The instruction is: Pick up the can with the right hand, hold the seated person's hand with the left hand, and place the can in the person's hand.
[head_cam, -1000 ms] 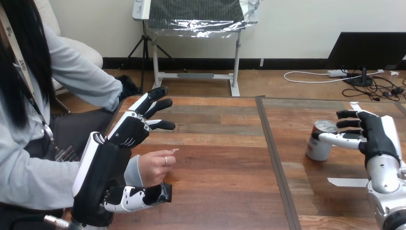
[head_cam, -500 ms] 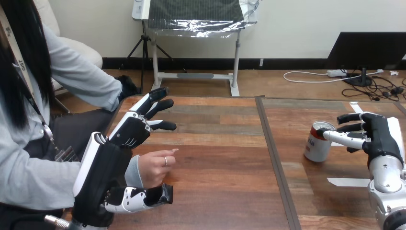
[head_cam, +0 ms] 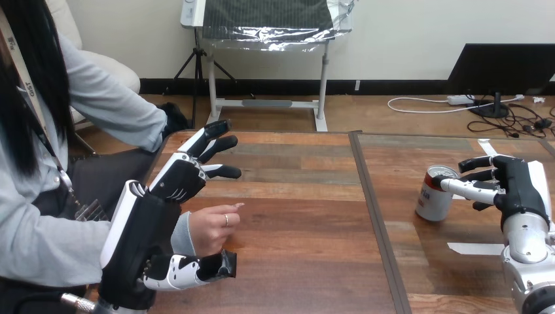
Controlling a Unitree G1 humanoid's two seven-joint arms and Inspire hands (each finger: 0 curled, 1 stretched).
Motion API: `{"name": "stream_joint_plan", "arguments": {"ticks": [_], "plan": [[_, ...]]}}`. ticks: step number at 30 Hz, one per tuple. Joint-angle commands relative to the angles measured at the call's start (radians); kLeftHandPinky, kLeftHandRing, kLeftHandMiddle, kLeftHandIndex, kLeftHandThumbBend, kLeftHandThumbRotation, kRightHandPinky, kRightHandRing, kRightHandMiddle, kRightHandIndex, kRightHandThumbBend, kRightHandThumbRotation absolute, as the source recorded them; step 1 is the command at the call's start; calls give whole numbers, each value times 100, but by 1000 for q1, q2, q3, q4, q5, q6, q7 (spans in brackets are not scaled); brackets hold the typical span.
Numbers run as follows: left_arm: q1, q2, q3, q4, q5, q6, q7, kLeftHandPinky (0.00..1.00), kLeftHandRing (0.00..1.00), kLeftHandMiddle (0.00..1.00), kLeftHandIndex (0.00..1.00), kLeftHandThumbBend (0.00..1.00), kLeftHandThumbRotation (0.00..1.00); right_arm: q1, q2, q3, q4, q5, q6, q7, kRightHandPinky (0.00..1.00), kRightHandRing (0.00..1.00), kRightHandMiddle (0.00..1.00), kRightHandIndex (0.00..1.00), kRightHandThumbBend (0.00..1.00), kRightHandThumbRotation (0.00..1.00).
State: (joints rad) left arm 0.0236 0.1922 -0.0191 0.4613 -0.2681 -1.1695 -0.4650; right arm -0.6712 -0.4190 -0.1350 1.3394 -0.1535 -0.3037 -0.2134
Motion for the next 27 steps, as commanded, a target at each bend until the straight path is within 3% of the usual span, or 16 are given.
{"name": "stream_joint_plan", "arguments": {"ticks": [1,27], "plan": [[-51,15,1,-36,-15,2,-4,69,87,92,88,100,63,-98,11,-15,-13,16,-7,-9,34,40,47,53,88,0],[-64,16,8,-17,-1,5,-6,69,88,93,89,100,63,-114,9,2,-23,8,33,7,39,47,56,62,97,4]]}}
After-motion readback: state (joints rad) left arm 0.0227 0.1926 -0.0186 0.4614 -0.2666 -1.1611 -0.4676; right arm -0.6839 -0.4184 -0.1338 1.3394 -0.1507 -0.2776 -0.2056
